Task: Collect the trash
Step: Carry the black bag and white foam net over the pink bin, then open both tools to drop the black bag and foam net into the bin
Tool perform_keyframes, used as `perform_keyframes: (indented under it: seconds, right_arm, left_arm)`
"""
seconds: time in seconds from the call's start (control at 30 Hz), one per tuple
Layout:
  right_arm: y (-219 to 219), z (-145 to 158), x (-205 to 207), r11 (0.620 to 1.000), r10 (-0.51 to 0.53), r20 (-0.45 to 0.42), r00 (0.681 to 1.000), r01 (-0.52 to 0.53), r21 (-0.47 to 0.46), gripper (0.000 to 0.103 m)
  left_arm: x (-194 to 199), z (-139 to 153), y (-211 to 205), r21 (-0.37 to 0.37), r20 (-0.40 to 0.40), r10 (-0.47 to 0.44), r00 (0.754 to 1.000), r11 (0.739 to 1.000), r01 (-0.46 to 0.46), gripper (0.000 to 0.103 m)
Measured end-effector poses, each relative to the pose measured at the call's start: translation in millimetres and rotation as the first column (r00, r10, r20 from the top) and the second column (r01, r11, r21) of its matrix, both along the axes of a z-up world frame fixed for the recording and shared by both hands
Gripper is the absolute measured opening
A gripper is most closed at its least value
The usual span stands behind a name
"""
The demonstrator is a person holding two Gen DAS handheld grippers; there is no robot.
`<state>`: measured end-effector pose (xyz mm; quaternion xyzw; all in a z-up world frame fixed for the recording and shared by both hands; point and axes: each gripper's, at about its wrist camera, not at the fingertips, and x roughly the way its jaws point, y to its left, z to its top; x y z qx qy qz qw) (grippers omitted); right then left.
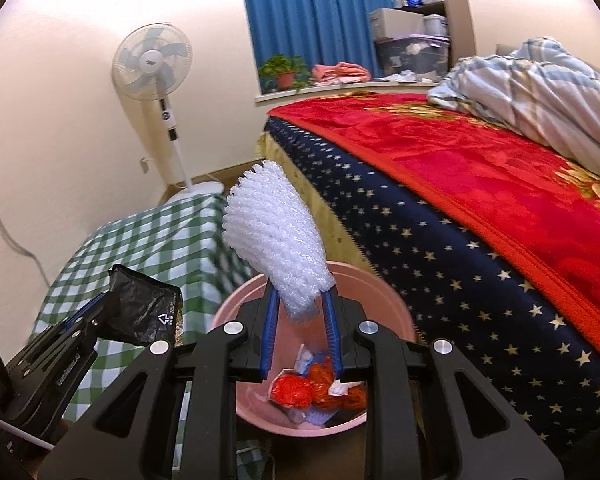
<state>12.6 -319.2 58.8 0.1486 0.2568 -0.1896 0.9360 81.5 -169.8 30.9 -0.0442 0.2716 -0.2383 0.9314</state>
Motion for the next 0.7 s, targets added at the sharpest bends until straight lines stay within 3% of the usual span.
perform_keyframes:
  seconds: [0.7]
  right_arm:
    - [-22.5, -33.1, 14.3, 0.995, -0.096, -0.075, 0.993, 0.097, 0.010, 0.026]
  left_arm:
    - [18.7, -35.5, -37.9, -0.035, -0.064, -0.104, 0.993, 0.994, 0.101, 0.008]
